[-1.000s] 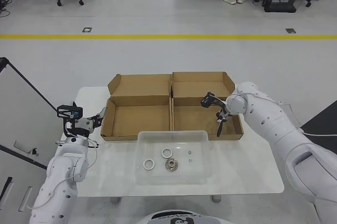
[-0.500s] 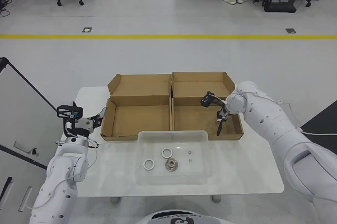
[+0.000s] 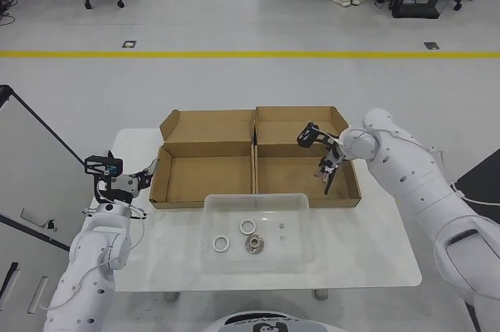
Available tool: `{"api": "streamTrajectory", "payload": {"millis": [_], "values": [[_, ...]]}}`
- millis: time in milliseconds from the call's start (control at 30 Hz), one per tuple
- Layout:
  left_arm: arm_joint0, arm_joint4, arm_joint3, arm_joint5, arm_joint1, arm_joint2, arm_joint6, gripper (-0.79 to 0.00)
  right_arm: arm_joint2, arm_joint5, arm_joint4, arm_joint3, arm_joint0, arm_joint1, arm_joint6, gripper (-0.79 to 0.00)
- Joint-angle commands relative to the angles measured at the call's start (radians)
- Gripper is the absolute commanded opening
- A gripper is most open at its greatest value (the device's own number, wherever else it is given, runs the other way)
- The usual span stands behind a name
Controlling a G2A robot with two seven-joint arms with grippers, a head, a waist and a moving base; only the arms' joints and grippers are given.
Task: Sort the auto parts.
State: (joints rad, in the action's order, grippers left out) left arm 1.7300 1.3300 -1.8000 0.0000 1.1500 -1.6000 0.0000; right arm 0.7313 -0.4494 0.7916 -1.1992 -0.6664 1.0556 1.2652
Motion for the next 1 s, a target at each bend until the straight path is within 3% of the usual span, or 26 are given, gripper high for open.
{"api": "streamTrajectory", "payload": {"millis": [0, 233, 433, 633, 967], "values": [[0.000, 0.000, 0.000, 0.000, 0.000, 0.000, 0.000, 0.000, 0.038, -0.016, -0.021, -0.071, -0.024, -0.018, 0.030, 0.000], [0.000, 0.000, 0.000, 0.000, 0.000, 0.000, 0.000, 0.000, 0.146, 0.008, -0.088, -0.360, -0.117, -0.085, 0.113, 0.000], [0.000, 0.000, 0.000, 0.000, 0.000, 0.000, 0.000, 0.000, 0.147, 0.046, -0.244, -0.538, -0.134, -0.142, 0.152, 0.000], [0.000, 0.000, 0.000, 0.000, 0.000, 0.000, 0.000, 0.000, 0.064, 0.079, -0.399, -0.630, -0.065, -0.191, 0.185, 0.000], [0.000, 0.000, 0.000, 0.000, 0.000, 0.000, 0.000, 0.000, -0.198, 0.087, -0.576, -0.645, 0.134, -0.231, 0.193, 0.000]]}}
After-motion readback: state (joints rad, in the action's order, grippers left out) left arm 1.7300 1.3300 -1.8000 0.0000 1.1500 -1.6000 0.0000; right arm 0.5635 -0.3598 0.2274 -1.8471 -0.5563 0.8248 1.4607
